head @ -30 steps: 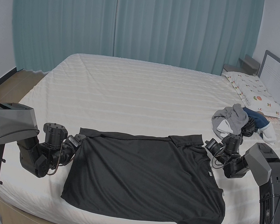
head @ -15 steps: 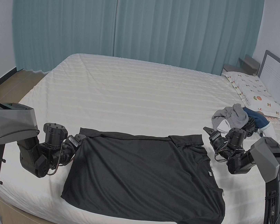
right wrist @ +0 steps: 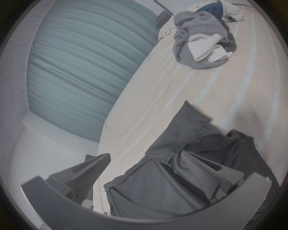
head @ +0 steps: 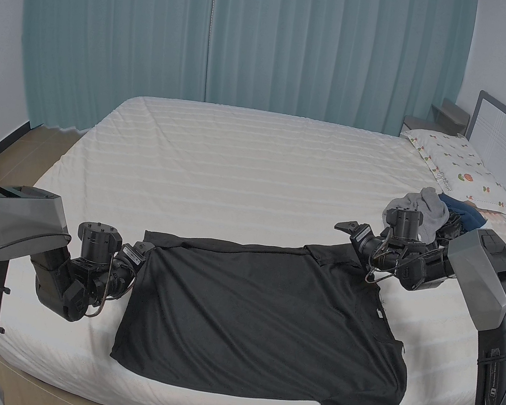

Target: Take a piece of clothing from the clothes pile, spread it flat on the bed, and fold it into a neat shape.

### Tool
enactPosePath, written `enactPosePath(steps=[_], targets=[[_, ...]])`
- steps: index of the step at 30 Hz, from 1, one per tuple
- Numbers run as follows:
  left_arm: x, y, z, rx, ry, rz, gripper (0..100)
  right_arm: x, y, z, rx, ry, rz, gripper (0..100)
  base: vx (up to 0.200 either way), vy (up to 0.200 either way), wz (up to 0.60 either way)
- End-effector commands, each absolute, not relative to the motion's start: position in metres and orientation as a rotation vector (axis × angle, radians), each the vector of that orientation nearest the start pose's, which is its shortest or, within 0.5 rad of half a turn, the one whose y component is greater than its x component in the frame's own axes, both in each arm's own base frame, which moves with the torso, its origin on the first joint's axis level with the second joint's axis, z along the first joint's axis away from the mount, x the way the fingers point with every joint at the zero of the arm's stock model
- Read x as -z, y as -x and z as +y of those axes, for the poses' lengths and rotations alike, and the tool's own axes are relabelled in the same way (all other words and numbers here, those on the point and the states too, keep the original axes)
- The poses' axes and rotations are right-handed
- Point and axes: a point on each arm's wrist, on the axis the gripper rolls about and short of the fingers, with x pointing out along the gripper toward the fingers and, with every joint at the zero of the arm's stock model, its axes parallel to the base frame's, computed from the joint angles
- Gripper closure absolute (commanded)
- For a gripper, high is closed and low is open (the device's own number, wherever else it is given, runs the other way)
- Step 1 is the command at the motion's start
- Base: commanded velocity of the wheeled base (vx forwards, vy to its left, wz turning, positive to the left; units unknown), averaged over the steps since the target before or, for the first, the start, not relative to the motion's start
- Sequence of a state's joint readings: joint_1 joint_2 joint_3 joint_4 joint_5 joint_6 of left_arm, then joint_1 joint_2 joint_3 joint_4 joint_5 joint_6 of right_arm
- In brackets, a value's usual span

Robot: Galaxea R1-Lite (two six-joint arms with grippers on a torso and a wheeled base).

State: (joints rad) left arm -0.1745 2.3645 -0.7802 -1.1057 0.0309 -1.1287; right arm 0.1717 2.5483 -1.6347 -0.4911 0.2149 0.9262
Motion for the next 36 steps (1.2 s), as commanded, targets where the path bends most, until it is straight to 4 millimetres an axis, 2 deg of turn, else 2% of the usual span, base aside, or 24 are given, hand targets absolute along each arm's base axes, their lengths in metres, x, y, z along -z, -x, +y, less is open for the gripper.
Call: enactPosePath(steps=[1,5,10,19,22,29,32,36], targets=[[0.011,-0.372,-0.064,-0.15,1.066,0.494,0,-0.031,-0.502,0.106,-0.178,-0.902,0.586,0,0.0,0.0,0.0],[0.011,-0.372,-0.064,-0.149,1.068,0.495,0,-0.015,-0.502,0.11,-0.16,-0.897,0.619,0,0.15,0.0,0.0],[0.014,-0.371,-0.065,-0.15,1.058,0.503,0,-0.009,-0.505,0.111,-0.15,-0.894,0.615,0,0.2,0.0,0.0],[0.014,-0.37,-0.066,-0.148,1.056,0.503,0,0.003,-0.507,0.11,-0.116,-0.887,0.641,0,0.0,0.0,0.0],[0.014,-0.37,-0.066,-0.148,1.056,0.503,0,0.0,-0.505,0.109,-0.106,-0.886,0.66,0,0.0,0.0,0.0],[0.014,-0.37,-0.066,-0.148,1.056,0.503,0,-0.021,-0.495,0.106,-0.106,-0.886,0.656,0,0.0,0.0,0.0],[0.014,-0.37,-0.066,-0.148,1.056,0.503,0,-0.022,-0.492,0.105,-0.102,-0.883,0.666,0,0.0,0.0,0.0],[0.014,-0.37,-0.066,-0.148,1.056,0.503,0,-0.009,-0.487,0.108,-0.083,-0.86,0.72,0,0.0,0.0,0.0]])
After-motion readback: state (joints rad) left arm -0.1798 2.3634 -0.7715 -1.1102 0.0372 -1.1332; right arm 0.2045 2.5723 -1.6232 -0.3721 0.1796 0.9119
